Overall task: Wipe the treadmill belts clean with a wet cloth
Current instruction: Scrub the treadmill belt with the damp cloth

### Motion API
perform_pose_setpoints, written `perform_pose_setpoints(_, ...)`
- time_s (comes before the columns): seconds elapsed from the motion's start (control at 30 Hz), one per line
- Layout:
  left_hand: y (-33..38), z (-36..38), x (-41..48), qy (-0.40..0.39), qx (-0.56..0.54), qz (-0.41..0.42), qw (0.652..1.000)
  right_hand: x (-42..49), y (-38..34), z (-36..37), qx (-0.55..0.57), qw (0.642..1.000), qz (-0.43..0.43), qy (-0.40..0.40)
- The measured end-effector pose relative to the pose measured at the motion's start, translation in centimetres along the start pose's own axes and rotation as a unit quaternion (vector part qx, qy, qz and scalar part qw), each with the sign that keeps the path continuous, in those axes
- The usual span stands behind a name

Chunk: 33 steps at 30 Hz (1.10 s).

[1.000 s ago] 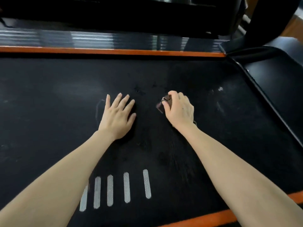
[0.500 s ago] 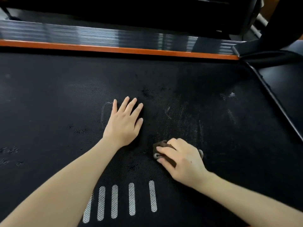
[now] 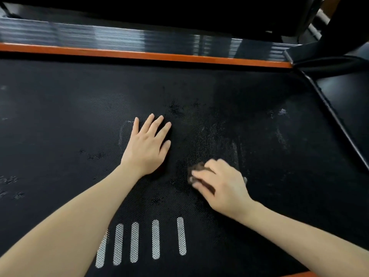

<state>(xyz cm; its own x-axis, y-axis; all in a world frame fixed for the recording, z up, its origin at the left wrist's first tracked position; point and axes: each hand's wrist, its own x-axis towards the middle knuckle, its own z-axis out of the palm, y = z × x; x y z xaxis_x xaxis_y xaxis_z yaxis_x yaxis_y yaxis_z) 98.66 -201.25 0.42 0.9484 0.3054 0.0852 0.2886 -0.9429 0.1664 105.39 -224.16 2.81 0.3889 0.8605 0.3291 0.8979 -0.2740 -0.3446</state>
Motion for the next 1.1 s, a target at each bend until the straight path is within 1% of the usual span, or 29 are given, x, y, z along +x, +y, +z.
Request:
perform_pose_setpoints(0.07, 0.0, 0.1, 0.0, -0.001, 0.003, 0.000, 1.000, 0.4, 1.0, -0.4, -0.007, 0.998, -0.052, -0.022)
perform_pose_setpoints(0.1, 0.0, 0.1, 0.0, -0.001, 0.003, 0.001, 1.000, 2.0, 2.0, -0.2, -0.027, 0.998, -0.050, -0.021)
perform_pose_setpoints(0.13, 0.0, 0.1, 0.1, -0.002, 0.002, 0.000, 1.000, 4.1, 3.2, 0.3, -0.051, 0.998, -0.024, -0.007)
perform_pose_setpoints(0.23, -0.1, 0.0, 0.0, -0.003, 0.001, -0.004, 1.000, 10.7, 7.2, 1.7, -0.108, 0.984, 0.129, 0.060)
perform_pose_setpoints(0.3, 0.1, 0.0, 0.0, -0.005, 0.006, -0.005, 1.000, 12.6, 8.5, 2.4, -0.119, 0.975, 0.172, 0.080)
perform_pose_setpoints(0.37, 0.0, -0.2, 0.3, -0.008, 0.017, -0.001, 1.000, 12.8, 8.6, 2.6, -0.122, 0.974, 0.171, 0.085)
perform_pose_setpoints(0.47, -0.6, -1.4, 2.9, 0.016, 0.049, 0.012, 0.999, 12.7, 8.8, 2.6, -0.123, 0.975, 0.162, 0.092)
perform_pose_setpoints(0.53, -1.2, -1.9, 5.1, 0.015, 0.064, -0.009, 0.998, 12.9, 9.2, 2.7, -0.123, 0.974, 0.162, 0.101)
perform_pose_setpoints(0.6, -1.6, -1.3, 6.3, -0.009, 0.075, -0.033, 0.997, 12.9, 9.5, 2.8, -0.114, 0.977, 0.152, 0.097)
perform_pose_setpoints(0.7, -1.6, 0.3, 6.4, -0.010, 0.039, -0.049, 0.998, 13.6, 10.2, 2.8, -0.113, 0.979, 0.143, 0.091)
perform_pose_setpoints(0.8, -1.9, 0.4, 6.3, -0.002, 0.014, -0.047, 0.999, 14.1, 9.4, 2.7, -0.115, 0.976, 0.164, 0.090)
perform_pose_setpoints(0.83, -2.0, 0.4, 6.4, 0.000, 0.012, -0.045, 0.999, 13.1, 8.4, 2.5, -0.106, 0.979, 0.153, 0.081)
perform_pose_setpoints(0.87, -2.0, 0.3, 6.4, 0.001, 0.009, -0.043, 0.999, 11.3, 7.0, 2.2, -0.090, 0.986, 0.124, 0.062)
perform_pose_setpoints(0.93, -1.9, 0.3, 6.4, 0.002, 0.006, -0.040, 0.999, 6.3, 3.9, 1.1, -0.036, 0.999, 0.033, 0.006)
perform_pose_setpoints(1.0, -1.9, 0.4, 6.3, 0.006, 0.004, -0.042, 0.999, 2.6, 2.2, -0.2, 0.013, 0.998, -0.054, -0.042)
perform_pose_setpoints(1.03, -2.0, 0.5, 6.3, 0.006, 0.003, -0.043, 0.999, 2.6, 2.8, -0.6, 0.014, 0.995, -0.083, -0.058)
perform_pose_setpoints(1.07, -1.9, 0.4, 6.3, 0.007, 0.002, -0.043, 0.999, 3.6, 4.0, -0.7, -0.008, 0.993, -0.094, -0.067)
perform_pose_setpoints(1.1, -1.9, 0.4, 6.3, 0.007, 0.003, -0.042, 0.999, 5.4, 5.4, -0.4, -0.047, 0.995, -0.076, -0.055)
